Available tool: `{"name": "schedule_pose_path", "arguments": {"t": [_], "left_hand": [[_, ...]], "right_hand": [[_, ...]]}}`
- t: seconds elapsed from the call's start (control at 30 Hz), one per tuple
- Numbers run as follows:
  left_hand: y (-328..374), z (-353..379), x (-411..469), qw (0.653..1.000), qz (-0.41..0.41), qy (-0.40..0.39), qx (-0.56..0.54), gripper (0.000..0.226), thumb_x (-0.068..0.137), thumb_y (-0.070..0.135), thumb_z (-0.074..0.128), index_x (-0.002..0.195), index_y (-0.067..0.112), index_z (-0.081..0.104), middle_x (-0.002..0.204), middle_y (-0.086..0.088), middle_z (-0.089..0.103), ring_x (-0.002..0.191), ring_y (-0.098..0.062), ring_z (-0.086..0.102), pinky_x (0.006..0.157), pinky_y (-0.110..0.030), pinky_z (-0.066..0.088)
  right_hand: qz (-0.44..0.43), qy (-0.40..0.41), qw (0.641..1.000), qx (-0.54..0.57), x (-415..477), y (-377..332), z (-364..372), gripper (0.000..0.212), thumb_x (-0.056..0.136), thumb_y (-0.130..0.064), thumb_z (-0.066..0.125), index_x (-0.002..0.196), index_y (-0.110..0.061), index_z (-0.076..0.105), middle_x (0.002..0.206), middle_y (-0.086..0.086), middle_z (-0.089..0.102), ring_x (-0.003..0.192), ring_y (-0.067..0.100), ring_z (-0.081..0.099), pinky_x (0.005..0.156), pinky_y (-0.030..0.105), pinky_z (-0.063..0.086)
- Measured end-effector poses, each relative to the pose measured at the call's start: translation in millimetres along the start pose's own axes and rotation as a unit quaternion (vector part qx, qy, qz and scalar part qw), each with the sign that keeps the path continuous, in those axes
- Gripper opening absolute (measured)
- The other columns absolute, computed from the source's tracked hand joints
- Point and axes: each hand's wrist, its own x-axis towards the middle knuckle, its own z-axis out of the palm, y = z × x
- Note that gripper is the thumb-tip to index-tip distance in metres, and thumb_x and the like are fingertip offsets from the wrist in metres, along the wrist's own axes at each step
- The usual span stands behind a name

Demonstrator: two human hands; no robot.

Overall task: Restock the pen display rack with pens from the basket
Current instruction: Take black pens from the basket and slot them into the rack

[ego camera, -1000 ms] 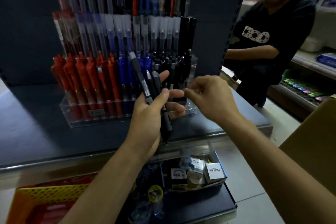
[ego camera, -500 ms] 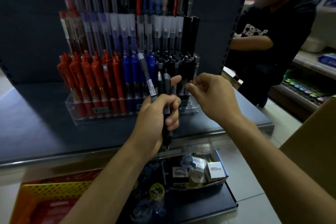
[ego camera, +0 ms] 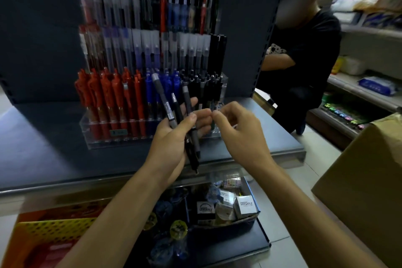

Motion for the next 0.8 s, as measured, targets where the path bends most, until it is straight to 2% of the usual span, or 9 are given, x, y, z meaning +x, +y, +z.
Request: {"name": "schedule_pose_path", "arguments": {"t": [0.1, 0.17, 0.27, 0.37, 0.43, 0.57, 0.7, 0.8], "left_hand": [[3, 1, -7, 1.000, -0.002, -0.014, -0.009, 0.032, 0.101, 0.010, 0.042, 0.129, 0.013, 0.055, 0.115, 0.000, 0.071, 0.108, -0.011, 0.066, 0.091, -0.026, 0.054], [5, 2, -12, 0.999, -0.014, -0.020, -0.033, 0.032, 0.101, 0.010, 0.041, 0.130, 0.012, 0.055, 0.118, 0.001, 0.070, 0.109, -0.010, 0.066, 0.088, -0.025, 0.055], [6, 3, -19, 0.996, -0.034, -0.043, -0.077, 0.032, 0.102, 0.010, 0.038, 0.128, 0.012, 0.055, 0.120, 0.001, 0.069, 0.111, -0.014, 0.065, 0.083, -0.027, 0.057], [5, 4, -27, 0.993, -0.049, -0.081, -0.072, 0.032, 0.101, 0.012, 0.038, 0.127, 0.017, 0.057, 0.124, 0.001, 0.067, 0.117, -0.017, 0.062, 0.094, -0.038, 0.053], [3, 3, -31, 0.992, -0.052, -0.102, -0.047, 0.033, 0.101, 0.012, 0.038, 0.125, 0.021, 0.058, 0.125, 0.002, 0.067, 0.118, -0.016, 0.061, 0.094, -0.036, 0.052], [2, 2, -38, 0.990, -0.058, -0.125, -0.035, 0.033, 0.101, 0.013, 0.039, 0.126, 0.022, 0.058, 0.128, 0.002, 0.065, 0.117, -0.016, 0.062, 0.081, -0.030, 0.056], [2, 6, -41, 0.993, -0.055, -0.101, -0.041, 0.032, 0.102, 0.017, 0.036, 0.117, 0.021, 0.064, 0.120, 0.002, 0.069, 0.107, -0.016, 0.068, 0.073, -0.027, 0.057], [1, 2, -37, 0.997, -0.053, -0.058, -0.014, 0.031, 0.102, 0.023, 0.037, 0.124, 0.018, 0.059, 0.118, 0.000, 0.070, 0.106, -0.017, 0.068, 0.073, -0.033, 0.059]], "right_hand": [[-0.039, -0.104, 0.993, 0.027, -19, -19, -5, 0.013, 0.094, -0.024, 0.061, 0.084, -0.018, 0.067, 0.068, -0.010, 0.063, 0.062, 0.004, 0.055, 0.056, 0.015, 0.041], [-0.049, -0.127, 0.991, 0.017, -29, -23, -6, 0.004, 0.092, -0.020, 0.065, 0.088, -0.019, 0.065, 0.072, -0.009, 0.064, 0.067, 0.010, 0.058, 0.060, 0.022, 0.047], [-0.038, -0.107, 0.993, -0.005, -37, -23, -7, 0.005, 0.090, -0.020, 0.067, 0.093, -0.020, 0.063, 0.077, -0.005, 0.064, 0.070, 0.013, 0.057, 0.064, 0.028, 0.049], [-0.023, -0.119, 0.993, 0.008, -45, -24, -11, 0.007, 0.089, -0.025, 0.069, 0.094, -0.019, 0.066, 0.075, -0.005, 0.065, 0.067, 0.012, 0.059, 0.063, 0.028, 0.050], [-0.015, -0.130, 0.991, 0.018, -52, -25, -11, 0.010, 0.089, -0.027, 0.069, 0.093, -0.019, 0.066, 0.074, -0.002, 0.065, 0.066, 0.014, 0.059, 0.063, 0.031, 0.051], [-0.008, -0.126, 0.991, 0.034, -61, -26, -11, 0.011, 0.091, -0.025, 0.067, 0.090, -0.015, 0.063, 0.073, 0.004, 0.065, 0.065, 0.020, 0.061, 0.062, 0.041, 0.053], [0.007, -0.133, 0.990, 0.037, -62, -27, -12, 0.008, 0.091, -0.023, 0.064, 0.091, -0.015, 0.063, 0.077, 0.003, 0.068, 0.069, 0.022, 0.066, 0.066, 0.046, 0.055], [0.018, -0.122, 0.991, 0.054, -57, -28, -14, 0.005, 0.089, -0.020, 0.061, 0.092, -0.020, 0.065, 0.077, 0.000, 0.070, 0.072, 0.020, 0.069, 0.068, 0.047, 0.057]]}}
